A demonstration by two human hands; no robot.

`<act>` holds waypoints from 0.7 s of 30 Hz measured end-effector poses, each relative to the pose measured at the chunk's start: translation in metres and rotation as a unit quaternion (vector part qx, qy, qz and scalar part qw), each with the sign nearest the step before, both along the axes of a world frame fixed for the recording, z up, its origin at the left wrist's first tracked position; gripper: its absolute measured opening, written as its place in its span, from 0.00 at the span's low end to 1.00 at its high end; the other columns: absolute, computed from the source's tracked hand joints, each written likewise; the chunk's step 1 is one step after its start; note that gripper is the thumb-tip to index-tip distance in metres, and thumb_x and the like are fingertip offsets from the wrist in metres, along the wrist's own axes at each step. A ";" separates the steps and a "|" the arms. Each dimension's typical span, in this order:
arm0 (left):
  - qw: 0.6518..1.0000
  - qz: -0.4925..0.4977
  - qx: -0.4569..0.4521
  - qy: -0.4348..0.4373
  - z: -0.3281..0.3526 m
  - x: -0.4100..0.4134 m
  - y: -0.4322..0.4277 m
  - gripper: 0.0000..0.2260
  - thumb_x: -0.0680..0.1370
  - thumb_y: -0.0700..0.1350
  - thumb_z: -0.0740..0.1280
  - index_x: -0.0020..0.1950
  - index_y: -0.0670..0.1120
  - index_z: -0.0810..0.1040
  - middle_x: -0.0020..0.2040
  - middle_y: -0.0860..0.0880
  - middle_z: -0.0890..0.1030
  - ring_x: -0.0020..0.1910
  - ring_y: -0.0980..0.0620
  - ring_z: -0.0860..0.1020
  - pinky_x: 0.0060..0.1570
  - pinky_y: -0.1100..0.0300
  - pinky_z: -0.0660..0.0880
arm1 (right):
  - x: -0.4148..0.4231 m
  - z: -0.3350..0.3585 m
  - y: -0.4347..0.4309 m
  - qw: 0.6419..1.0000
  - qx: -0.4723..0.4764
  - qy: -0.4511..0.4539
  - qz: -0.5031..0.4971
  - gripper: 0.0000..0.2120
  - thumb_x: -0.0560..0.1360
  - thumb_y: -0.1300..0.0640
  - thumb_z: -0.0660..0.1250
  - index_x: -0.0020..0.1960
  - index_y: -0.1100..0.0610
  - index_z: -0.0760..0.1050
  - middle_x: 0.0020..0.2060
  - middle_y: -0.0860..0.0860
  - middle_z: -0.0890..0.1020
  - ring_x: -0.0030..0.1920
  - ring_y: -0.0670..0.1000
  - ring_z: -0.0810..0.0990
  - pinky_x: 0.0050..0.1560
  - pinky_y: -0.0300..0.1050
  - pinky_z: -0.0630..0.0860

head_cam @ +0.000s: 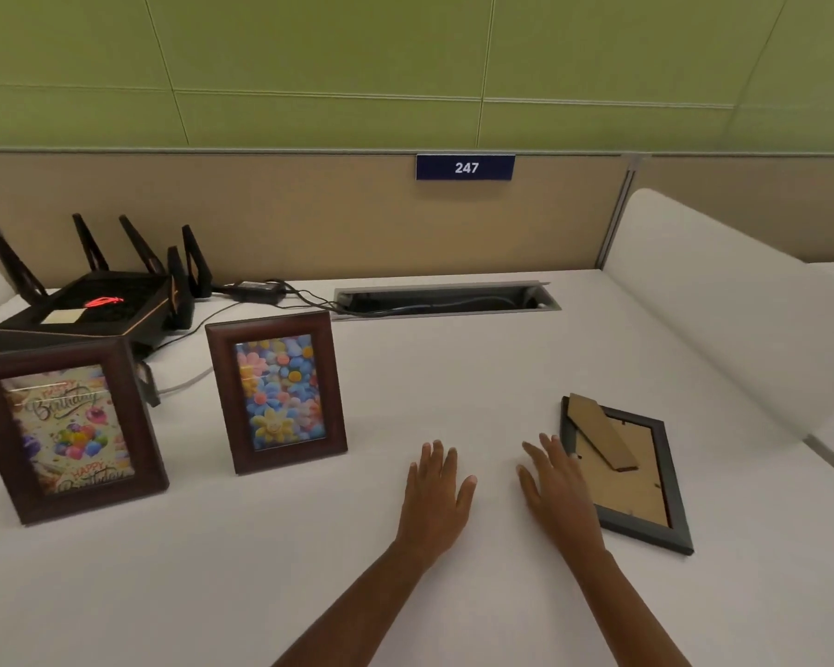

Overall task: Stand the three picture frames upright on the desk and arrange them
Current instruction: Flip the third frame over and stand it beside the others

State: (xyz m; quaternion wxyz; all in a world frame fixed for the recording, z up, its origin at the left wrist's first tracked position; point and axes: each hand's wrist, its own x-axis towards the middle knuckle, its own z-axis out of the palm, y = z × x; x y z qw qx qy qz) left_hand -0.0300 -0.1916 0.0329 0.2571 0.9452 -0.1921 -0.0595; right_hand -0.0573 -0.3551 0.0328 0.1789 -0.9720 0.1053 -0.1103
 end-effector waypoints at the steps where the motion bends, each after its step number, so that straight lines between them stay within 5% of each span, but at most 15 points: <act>1: 1.000 -0.009 -0.006 0.009 0.004 -0.001 -0.010 0.59 0.51 0.71 0.21 0.75 0.44 0.50 0.78 0.43 0.46 0.77 0.47 0.43 0.74 0.55 0.39 | -0.001 -0.001 -0.010 1.000 0.006 -0.003 -0.026 0.22 0.75 0.49 0.53 0.57 0.63 0.75 0.59 0.65 0.77 0.63 0.66 0.73 0.60 0.62 0.70; 3: 0.999 -0.026 -0.016 0.026 0.008 -0.002 -0.030 0.62 0.49 0.72 0.21 0.75 0.43 0.51 0.78 0.44 0.47 0.77 0.48 0.43 0.75 0.54 0.41 | -0.004 0.001 -0.030 0.998 -0.003 0.000 -0.068 0.14 0.75 0.56 0.60 0.55 0.64 0.75 0.58 0.65 0.77 0.61 0.66 0.74 0.58 0.62 0.73; 7: 0.996 -0.069 -0.020 0.052 0.025 -0.005 -0.065 0.58 0.54 0.70 0.25 0.73 0.41 0.59 0.78 0.44 0.48 0.77 0.47 0.44 0.75 0.52 0.43 | -0.016 0.014 -0.063 0.987 0.029 0.025 -0.153 0.16 0.75 0.56 0.54 0.58 0.63 0.70 0.58 0.66 0.75 0.60 0.68 0.72 0.56 0.64 0.73; 10: 0.992 -0.092 -0.003 0.090 0.034 -0.007 -0.088 0.37 0.75 0.63 0.37 0.71 0.39 0.62 0.78 0.43 0.48 0.77 0.47 0.43 0.75 0.51 0.43 | -0.025 0.018 -0.080 0.978 0.034 0.028 -0.205 0.20 0.74 0.61 0.62 0.64 0.66 0.67 0.66 0.71 0.64 0.68 0.73 0.58 0.63 0.69 0.63; 12: 0.989 -0.096 0.028 0.107 0.032 -0.004 -0.099 0.26 0.81 0.54 0.46 0.71 0.38 0.63 0.78 0.42 0.48 0.77 0.46 0.43 0.75 0.50 0.44 | -0.028 0.017 -0.090 0.973 0.037 0.070 -0.218 0.23 0.76 0.58 0.60 0.68 0.64 0.61 0.68 0.71 0.59 0.69 0.73 0.53 0.67 0.66 0.60; 18: 0.993 -0.049 0.075 0.082 0.036 -0.009 -0.120 0.24 0.80 0.54 0.50 0.62 0.37 0.73 0.67 0.40 0.68 0.69 0.43 0.61 0.66 0.52 0.63 | -0.033 0.021 -0.094 0.947 0.091 0.108 -0.290 0.25 0.76 0.49 0.56 0.69 0.60 0.58 0.64 0.64 0.69 0.67 0.64 0.63 0.65 0.60 0.64; 21: 0.991 -0.036 0.070 0.104 0.041 -0.010 -0.126 0.24 0.79 0.55 0.52 0.63 0.38 0.72 0.65 0.40 0.68 0.66 0.43 0.63 0.64 0.53 0.64 | -0.033 0.021 -0.091 0.947 0.103 0.096 -0.289 0.23 0.77 0.52 0.56 0.68 0.62 0.60 0.62 0.65 0.70 0.64 0.63 0.67 0.64 0.58 0.66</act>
